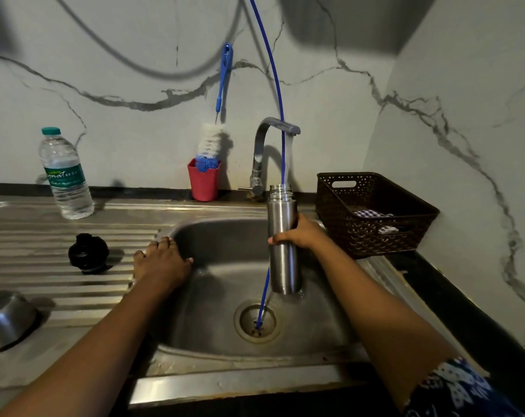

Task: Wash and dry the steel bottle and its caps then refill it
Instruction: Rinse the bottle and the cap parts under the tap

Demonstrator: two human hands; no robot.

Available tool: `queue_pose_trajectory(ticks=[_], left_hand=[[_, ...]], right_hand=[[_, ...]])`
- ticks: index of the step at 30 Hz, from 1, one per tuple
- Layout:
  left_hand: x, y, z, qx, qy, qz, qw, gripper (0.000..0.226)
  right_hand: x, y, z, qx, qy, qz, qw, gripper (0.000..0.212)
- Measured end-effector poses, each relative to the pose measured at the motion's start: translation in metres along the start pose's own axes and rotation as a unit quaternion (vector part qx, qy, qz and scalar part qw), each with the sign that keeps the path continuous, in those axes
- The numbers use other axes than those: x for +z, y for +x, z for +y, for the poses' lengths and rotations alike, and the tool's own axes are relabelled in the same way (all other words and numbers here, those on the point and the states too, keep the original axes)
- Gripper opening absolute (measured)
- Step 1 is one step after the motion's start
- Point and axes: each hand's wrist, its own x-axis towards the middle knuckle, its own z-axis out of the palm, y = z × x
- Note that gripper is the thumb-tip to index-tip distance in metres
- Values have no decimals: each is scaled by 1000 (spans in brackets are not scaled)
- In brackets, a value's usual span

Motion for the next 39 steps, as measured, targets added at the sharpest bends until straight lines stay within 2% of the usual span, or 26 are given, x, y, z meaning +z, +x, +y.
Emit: queue_pose_trajectory(ticks=[2, 6, 10, 14, 18, 20, 22, 24, 26, 27, 29, 30, 31, 33, 36, 39], left_hand=[[0, 0, 0, -2, 2, 1, 1000, 73], [0, 0, 0, 2, 2, 4, 1000, 73], [2, 1, -1, 4, -2, 8, 1000, 72], [3, 2, 0, 4, 1, 9, 1000, 72], [3, 0, 1, 2, 1, 10, 1000, 70], [0, -2, 3, 3, 0, 9, 1000, 69], [-2, -1, 6, 16, -24, 36, 999, 67], [-3, 2, 12, 67, -112, 81, 988, 60], [-2, 3, 21, 89, -301, 52, 948, 49], [-3, 1, 24, 56, -421, -9, 905, 43], [-4, -6, 30, -48, -618, -169, 766, 34], [-5, -9, 31, -84, -670, -238, 698, 32], [-7, -9, 29, -99, -693, -285, 654, 31], [-9, -9, 28, -95, -710, -325, 617, 34], [-8, -10, 31, -92, -722, -330, 601, 34], [-4, -11, 33, -79, -728, -329, 596, 28]], right_hand=[[1, 6, -5, 2, 2, 27, 1000, 93], [6, 3, 2, 41, 9, 5, 999, 92], [3, 5, 6, 21, 32, 51, 998, 91], [8, 1, 14, 33, -2, 12, 999, 92], [5, 1, 9, 12, 15, 27, 999, 91], [3, -3, 6, -9, -76, 18, 997, 89], [4, -11, -1, -60, -214, 15, 975, 89], [2, -21, -8, -98, -312, 16, 945, 93], [1, -31, -16, -118, -375, 14, 919, 94], [0, -37, -20, -126, -398, 10, 909, 94], [1, -46, -27, -135, -438, -5, 889, 93], [2, -49, -31, -139, -457, -13, 878, 92], [5, -52, -33, -145, -477, -18, 867, 90], [10, -57, -36, -158, -522, -15, 838, 86], [19, -59, -40, -180, -577, -6, 797, 81], [23, -58, -46, -191, -601, -5, 776, 80]])
